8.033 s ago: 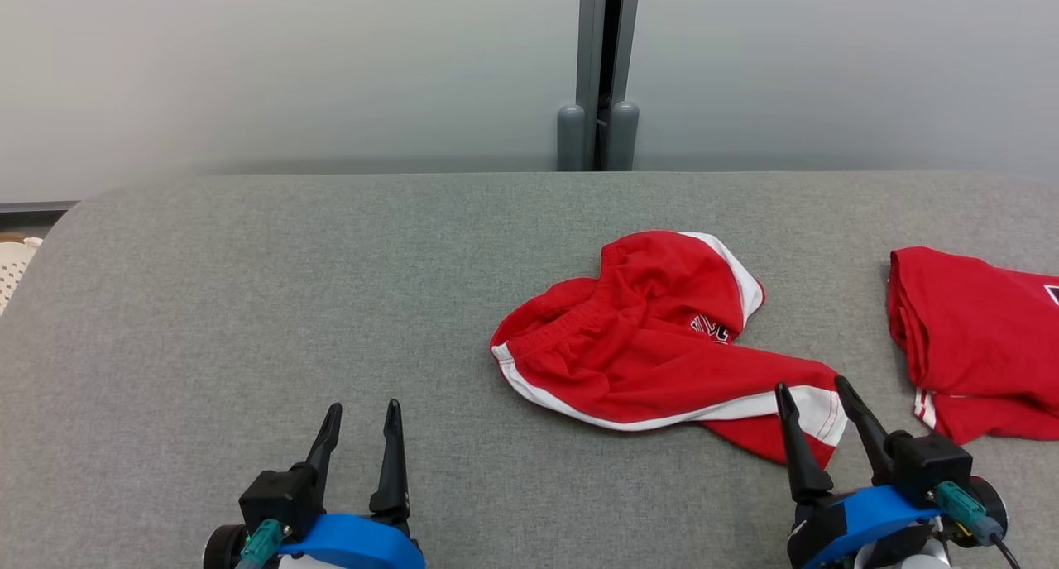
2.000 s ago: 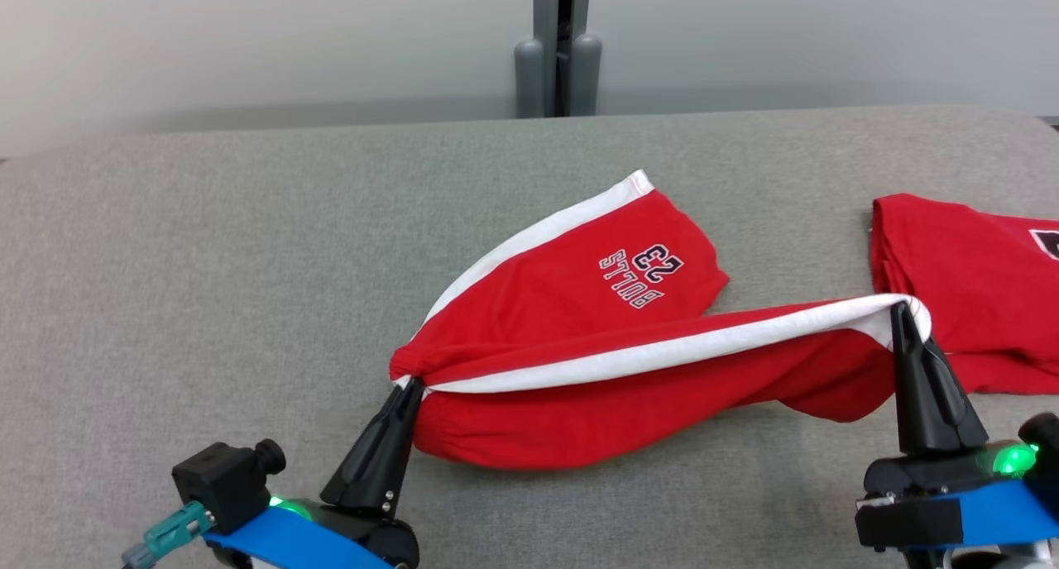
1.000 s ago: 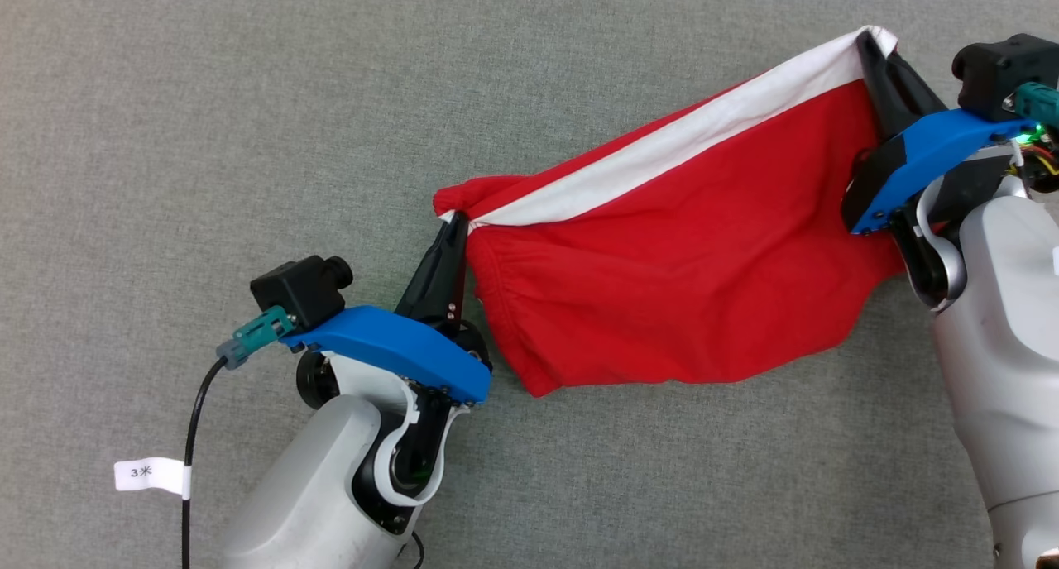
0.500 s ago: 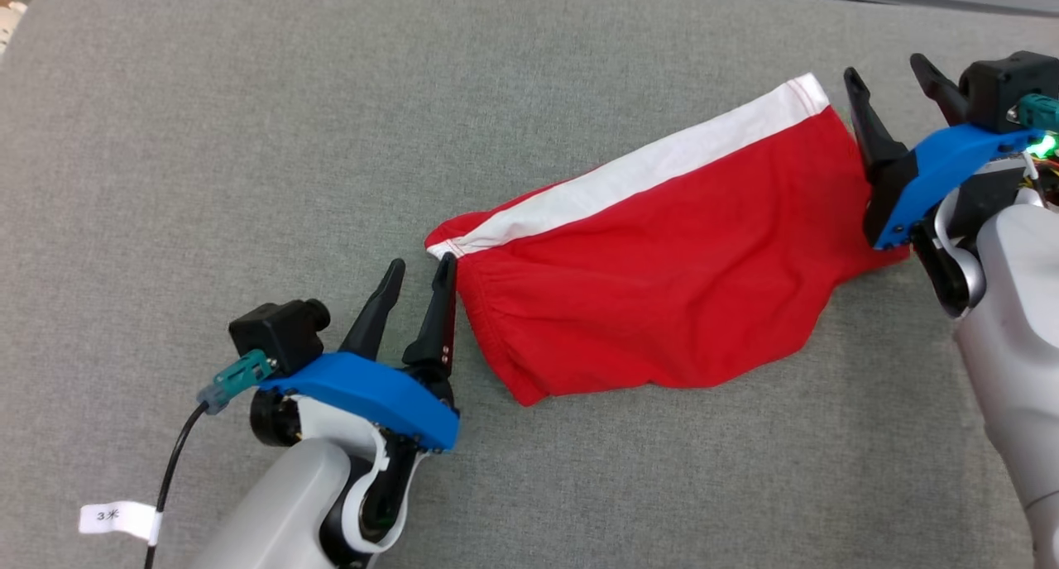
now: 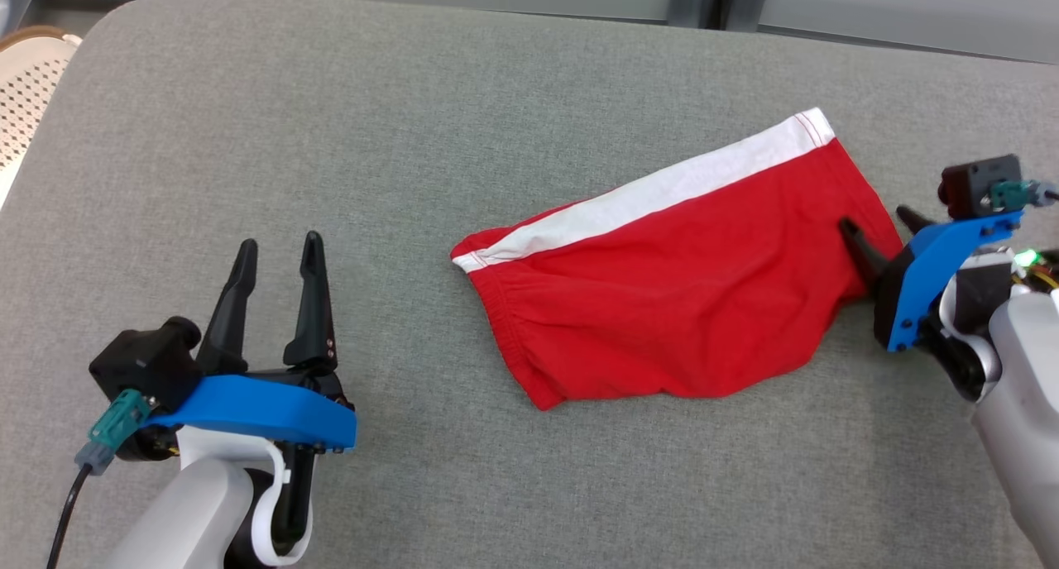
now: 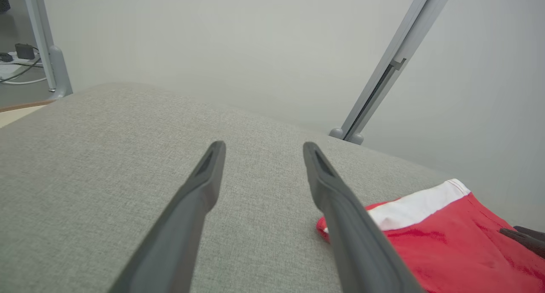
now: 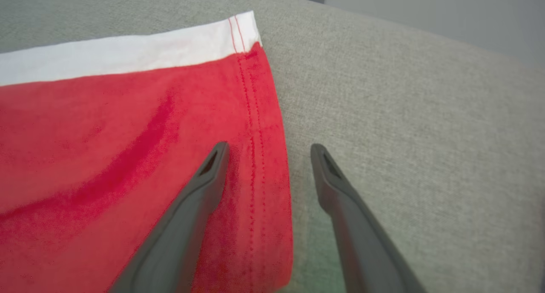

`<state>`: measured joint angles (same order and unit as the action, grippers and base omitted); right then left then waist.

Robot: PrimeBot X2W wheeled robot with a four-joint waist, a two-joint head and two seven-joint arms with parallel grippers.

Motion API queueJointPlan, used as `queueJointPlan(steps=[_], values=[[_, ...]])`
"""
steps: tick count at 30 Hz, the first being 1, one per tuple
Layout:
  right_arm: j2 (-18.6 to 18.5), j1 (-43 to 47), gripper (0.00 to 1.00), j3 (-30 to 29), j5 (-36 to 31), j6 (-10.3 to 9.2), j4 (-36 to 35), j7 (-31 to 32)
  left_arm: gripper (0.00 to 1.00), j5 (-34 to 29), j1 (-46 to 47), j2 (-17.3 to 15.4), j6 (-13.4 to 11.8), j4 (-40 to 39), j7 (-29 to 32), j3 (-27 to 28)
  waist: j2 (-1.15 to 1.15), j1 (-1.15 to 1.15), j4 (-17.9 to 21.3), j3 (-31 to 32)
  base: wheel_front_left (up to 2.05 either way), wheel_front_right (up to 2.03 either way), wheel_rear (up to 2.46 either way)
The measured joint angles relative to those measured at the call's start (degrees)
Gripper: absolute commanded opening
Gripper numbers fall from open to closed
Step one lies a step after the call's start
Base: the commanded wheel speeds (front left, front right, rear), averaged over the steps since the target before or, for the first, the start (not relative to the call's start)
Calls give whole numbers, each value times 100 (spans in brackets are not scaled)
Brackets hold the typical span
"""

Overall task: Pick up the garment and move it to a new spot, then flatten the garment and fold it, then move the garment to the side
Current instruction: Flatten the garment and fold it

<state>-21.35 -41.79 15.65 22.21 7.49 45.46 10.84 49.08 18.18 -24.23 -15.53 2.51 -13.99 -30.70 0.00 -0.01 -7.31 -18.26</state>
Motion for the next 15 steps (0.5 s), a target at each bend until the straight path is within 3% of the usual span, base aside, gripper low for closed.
queueJointPlan(steps=[5, 6, 7, 9, 11, 15], values=[[7, 250, 100, 89, 242, 0, -151, 281, 100, -264, -114, -115, -109, -66, -32, 10, 0, 0, -49, 20, 0, 0, 0], [14, 265, 55, 93, 286, 0, -172, 328, 100, -279, -142, -111, -109, -74, -40, 7, 0, 0, -51, 20, 0, 0, 0], [19, 277, 42, 109, 337, 0, -198, 350, 100, -288, -162, -104, -109, -75, -51, 4, 0, 0, -51, 20, 0, 0, 0], [53, 332, 29, 103, 388, 0, -224, 344, 100, -398, -169, -111, -116, -58, -57, -11, 0, 0, -46, 23, 0, 0, 0], [99, 357, 0, 86, 411, 0, -250, 235, 100, -463, -184, -108, -135, -13, -74, -13, 0, 0, -25, 25, 0, 0, 0], [220, 392, 0, -14, 403, 0, -316, -187, 100, -517, -229, -14, -110, 34, -82, 4, 0, 0, 48, 59, 0, 0, 0]])
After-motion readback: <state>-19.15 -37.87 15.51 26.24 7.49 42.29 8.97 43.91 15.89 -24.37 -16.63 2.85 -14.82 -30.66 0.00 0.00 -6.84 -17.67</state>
